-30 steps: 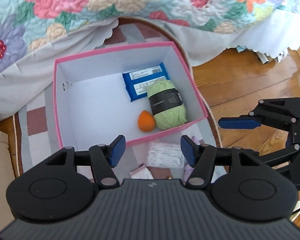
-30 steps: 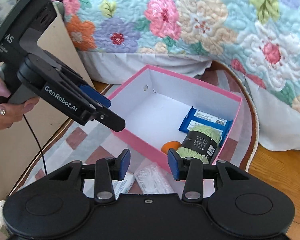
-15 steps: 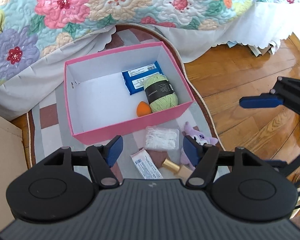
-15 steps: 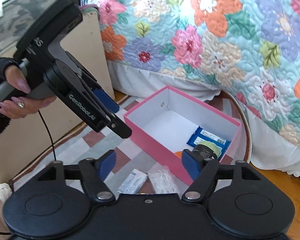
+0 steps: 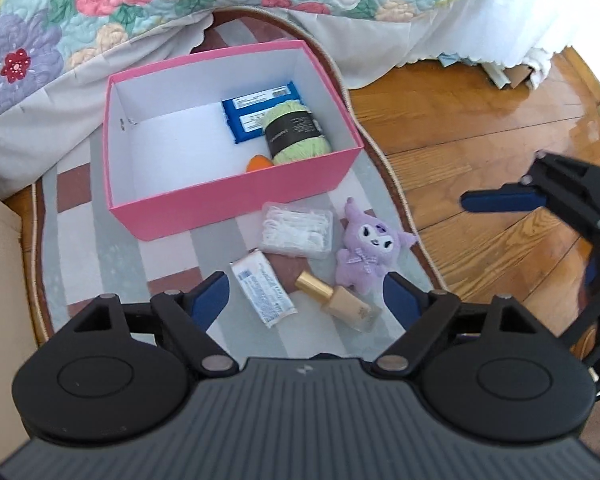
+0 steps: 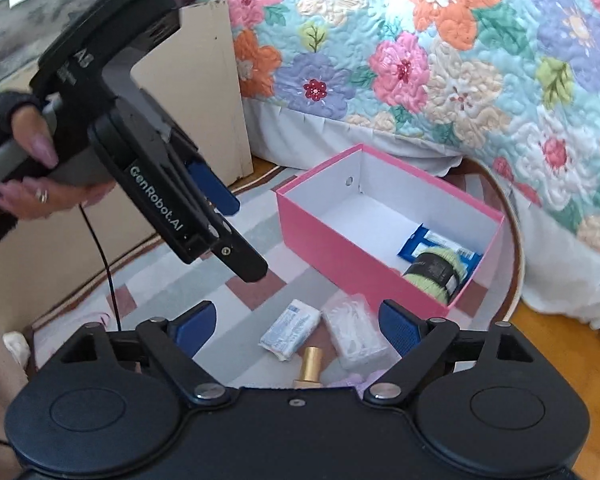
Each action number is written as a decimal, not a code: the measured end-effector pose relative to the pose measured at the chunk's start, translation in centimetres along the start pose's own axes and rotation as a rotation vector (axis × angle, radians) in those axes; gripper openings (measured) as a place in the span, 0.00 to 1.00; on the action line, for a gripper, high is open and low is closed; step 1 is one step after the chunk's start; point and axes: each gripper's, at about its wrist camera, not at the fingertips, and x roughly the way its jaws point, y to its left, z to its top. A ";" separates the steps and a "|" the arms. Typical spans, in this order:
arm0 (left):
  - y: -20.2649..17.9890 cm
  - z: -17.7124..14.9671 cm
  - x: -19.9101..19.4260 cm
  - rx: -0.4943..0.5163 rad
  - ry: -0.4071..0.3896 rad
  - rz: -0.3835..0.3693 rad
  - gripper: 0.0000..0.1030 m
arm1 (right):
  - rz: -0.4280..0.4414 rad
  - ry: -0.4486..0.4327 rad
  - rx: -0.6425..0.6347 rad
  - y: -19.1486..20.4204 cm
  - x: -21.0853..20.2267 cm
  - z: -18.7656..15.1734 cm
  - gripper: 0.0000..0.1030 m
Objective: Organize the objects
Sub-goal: 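Withdraw the left tool and move toward the gold-capped foundation bottle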
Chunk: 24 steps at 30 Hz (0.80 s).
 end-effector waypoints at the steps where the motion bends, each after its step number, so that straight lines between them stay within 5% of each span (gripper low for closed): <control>1: 0.0 -0.2 -0.1 -0.002 -0.013 -0.004 0.83 | -0.005 -0.001 0.002 0.1 0.2 -0.2 0.88; 19: -1.0 -4.3 5.7 0.024 -0.129 -0.061 0.86 | -0.102 -0.035 -0.130 2.9 6.8 -6.8 0.88; 24: -1.8 -5.2 8.6 -0.006 -0.096 -0.109 0.86 | -0.138 -0.059 -0.130 3.5 8.4 -8.3 0.88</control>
